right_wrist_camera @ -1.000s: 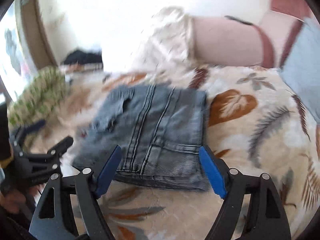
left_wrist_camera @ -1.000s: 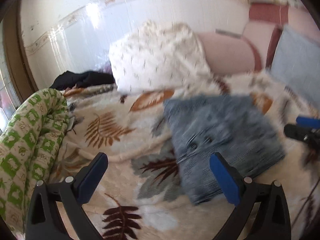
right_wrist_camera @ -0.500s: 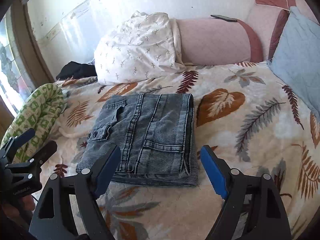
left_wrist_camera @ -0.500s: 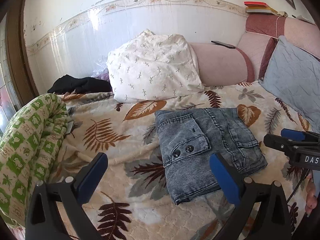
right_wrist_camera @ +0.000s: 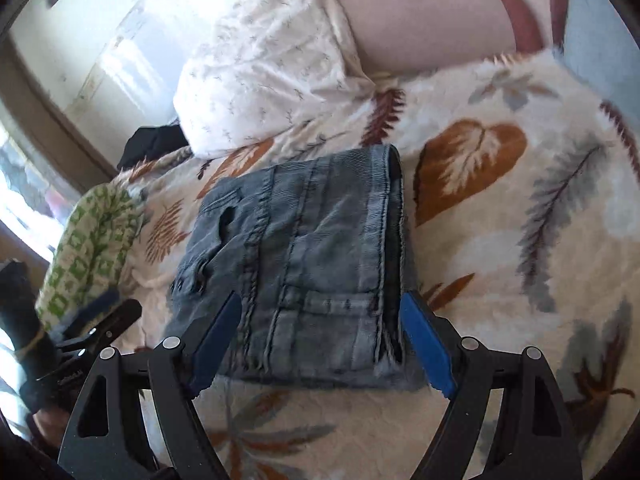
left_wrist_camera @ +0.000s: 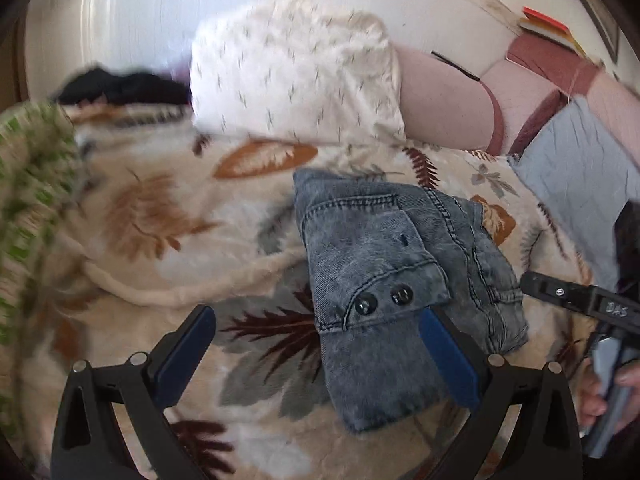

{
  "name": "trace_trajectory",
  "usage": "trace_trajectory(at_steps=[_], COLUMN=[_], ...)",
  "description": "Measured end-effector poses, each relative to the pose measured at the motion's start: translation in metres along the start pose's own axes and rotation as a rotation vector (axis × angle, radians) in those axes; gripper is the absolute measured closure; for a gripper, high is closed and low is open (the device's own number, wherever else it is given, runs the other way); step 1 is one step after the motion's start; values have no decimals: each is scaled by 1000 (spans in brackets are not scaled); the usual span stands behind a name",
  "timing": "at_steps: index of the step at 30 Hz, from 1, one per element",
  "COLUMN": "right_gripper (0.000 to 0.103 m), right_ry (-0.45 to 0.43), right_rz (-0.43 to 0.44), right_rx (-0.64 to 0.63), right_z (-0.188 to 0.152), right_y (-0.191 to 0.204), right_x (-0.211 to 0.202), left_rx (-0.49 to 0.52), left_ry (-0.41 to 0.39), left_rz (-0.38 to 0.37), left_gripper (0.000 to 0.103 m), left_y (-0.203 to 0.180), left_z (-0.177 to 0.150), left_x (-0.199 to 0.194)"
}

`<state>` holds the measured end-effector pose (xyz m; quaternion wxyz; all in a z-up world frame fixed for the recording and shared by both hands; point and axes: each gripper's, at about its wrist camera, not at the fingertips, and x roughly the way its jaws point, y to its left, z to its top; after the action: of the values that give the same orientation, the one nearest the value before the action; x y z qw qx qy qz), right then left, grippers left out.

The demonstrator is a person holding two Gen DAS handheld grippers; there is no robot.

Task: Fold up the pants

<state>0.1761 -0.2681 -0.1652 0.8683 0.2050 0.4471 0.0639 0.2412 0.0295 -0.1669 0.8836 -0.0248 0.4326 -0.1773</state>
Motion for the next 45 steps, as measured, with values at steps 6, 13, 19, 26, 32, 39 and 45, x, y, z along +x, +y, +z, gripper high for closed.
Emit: trace_trajectory(at_steps=[6,13,19,26,32,39,45], right_gripper=[21,21,16,12,12,18,53], right_ry=[28,117,154,168,187,187,181], right_rz=[-7,13,67,244,296,263,271], right_rx=[69,135,180,254,302,246,260], right_z=[21,28,29,30,32,30,28], right_y=[-24,-47,-59,-62,-65,-54,-50], right_x=[19,46,60,70,75,80,77], left_rx=[-53,-47,-60,-128,-94,-80,-60], left_ry=[18,78,129,162,183,179,157], left_rz=[-72,-163,-226,-325,-356,-378,-389], left_gripper=[0,0,0,0,0,12,37], left_y=[12,9,9,11,-2,-7,-10], left_z=[11,17,9,7,5,2,5], left_x=[20,45,64,76,84,86,78])
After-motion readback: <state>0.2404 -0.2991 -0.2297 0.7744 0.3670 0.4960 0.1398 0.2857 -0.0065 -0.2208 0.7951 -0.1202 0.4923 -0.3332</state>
